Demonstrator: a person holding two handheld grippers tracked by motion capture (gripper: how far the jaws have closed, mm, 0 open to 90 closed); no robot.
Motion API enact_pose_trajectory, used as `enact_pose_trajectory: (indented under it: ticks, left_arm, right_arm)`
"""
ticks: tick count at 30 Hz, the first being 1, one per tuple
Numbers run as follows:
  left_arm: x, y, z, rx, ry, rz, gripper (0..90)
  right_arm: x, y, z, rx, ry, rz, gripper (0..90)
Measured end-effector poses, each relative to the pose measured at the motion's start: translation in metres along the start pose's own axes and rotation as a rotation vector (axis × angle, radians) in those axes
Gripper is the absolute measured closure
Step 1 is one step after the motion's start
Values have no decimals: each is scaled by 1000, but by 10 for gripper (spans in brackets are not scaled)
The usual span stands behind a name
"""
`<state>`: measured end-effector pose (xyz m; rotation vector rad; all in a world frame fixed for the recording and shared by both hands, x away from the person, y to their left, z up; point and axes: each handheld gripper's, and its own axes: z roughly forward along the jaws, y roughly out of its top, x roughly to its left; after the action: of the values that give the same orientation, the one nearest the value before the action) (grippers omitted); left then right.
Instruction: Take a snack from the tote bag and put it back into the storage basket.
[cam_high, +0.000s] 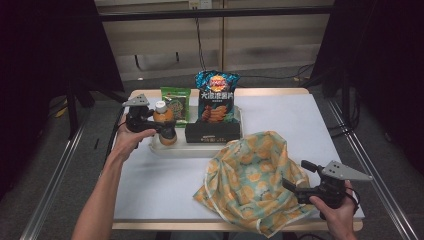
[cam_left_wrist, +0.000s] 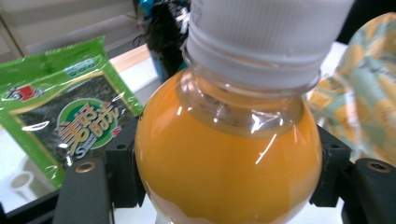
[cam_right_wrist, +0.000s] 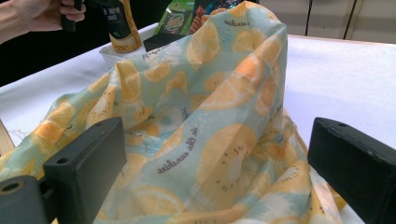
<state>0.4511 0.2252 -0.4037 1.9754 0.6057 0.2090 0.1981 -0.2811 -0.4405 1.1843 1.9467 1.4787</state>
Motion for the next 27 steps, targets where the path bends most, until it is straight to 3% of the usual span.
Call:
enact_pose_trajectory:
  ticks: [6, 17, 21, 27]
  left_arm:
    - [5, -6, 8, 19, -8, -15, 301]
    - [8, -12, 17, 59, -13, 0, 300]
    - [7, -12, 16, 72, -25, 24, 299]
    - [1, -11, 15, 94, 2, 25, 295]
  right_arm:
    - [0, 0, 1, 0, 1, -2, 39]
    - [-1, 0, 0, -4, 3, 3, 39]
    - [0, 0, 0, -3, -2, -1, 39]
    - [0, 0, 1, -1, 0, -3, 39]
